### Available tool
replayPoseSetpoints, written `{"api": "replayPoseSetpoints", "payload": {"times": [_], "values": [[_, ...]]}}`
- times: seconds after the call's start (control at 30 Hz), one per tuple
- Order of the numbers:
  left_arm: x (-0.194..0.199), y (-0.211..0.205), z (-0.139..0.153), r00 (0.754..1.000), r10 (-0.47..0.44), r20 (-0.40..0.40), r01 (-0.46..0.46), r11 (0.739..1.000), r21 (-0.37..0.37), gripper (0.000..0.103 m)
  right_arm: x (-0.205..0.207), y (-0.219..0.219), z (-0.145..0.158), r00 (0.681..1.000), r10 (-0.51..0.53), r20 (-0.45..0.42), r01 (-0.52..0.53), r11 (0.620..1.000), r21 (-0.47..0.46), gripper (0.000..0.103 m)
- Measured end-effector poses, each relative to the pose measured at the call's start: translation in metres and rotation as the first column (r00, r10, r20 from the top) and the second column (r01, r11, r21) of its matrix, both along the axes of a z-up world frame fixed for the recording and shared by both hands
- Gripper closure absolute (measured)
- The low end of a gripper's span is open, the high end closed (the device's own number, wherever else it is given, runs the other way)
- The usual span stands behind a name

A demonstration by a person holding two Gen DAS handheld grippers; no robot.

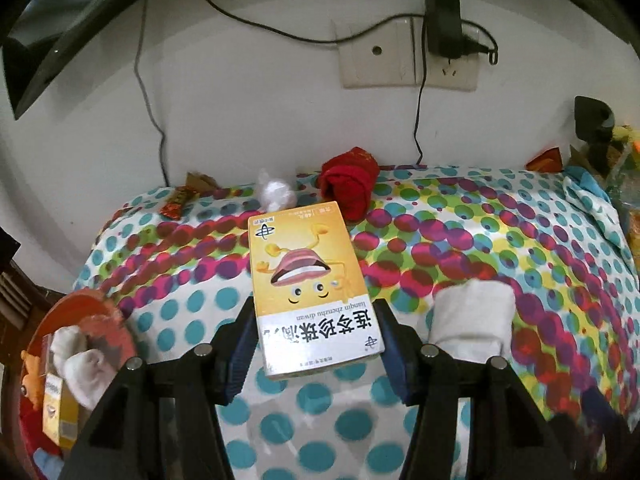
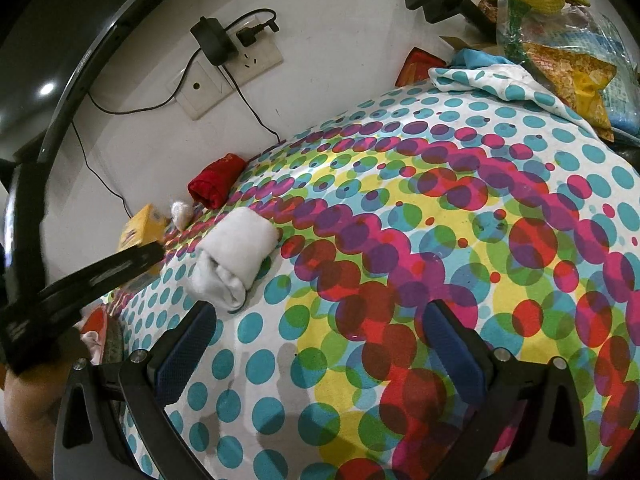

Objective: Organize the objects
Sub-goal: 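Carry the yellow box with the left gripper into the red tray and release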

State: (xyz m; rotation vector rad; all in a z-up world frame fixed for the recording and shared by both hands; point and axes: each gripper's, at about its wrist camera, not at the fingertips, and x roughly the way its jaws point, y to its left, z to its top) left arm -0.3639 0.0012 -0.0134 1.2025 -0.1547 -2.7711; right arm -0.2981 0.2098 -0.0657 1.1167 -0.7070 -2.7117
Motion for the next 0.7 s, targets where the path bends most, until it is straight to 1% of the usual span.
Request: {"api": "replayPoseSetpoints", "payload": {"times": [0.2, 0.47, 0.7], "values": [[0.031, -0.017, 0.015, 1.0, -0.007, -0.019, 0.007, 1.0, 0.002, 0.046, 0.0, 0.0, 0.0, 1.0, 0.0, 0.0, 0.0, 1.0, 0.0, 0.0], [0.064, -0.046, 0.043, 0.999, -0.014, -0.053, 0.014, 1.0, 0.001, 0.046, 0.0, -0.001, 0.0, 1.0, 0.0, 0.001, 0.0, 1.0, 0.002, 0.0], [0.083, -0.071, 0.054, 0.998, -0.007, -0.055, 0.007, 1.0, 0.007, 0.046, 0.0, -0.001, 0.0, 1.0, 0.0, 0.002, 0.0, 1.0, 0.003, 0.0]]}}
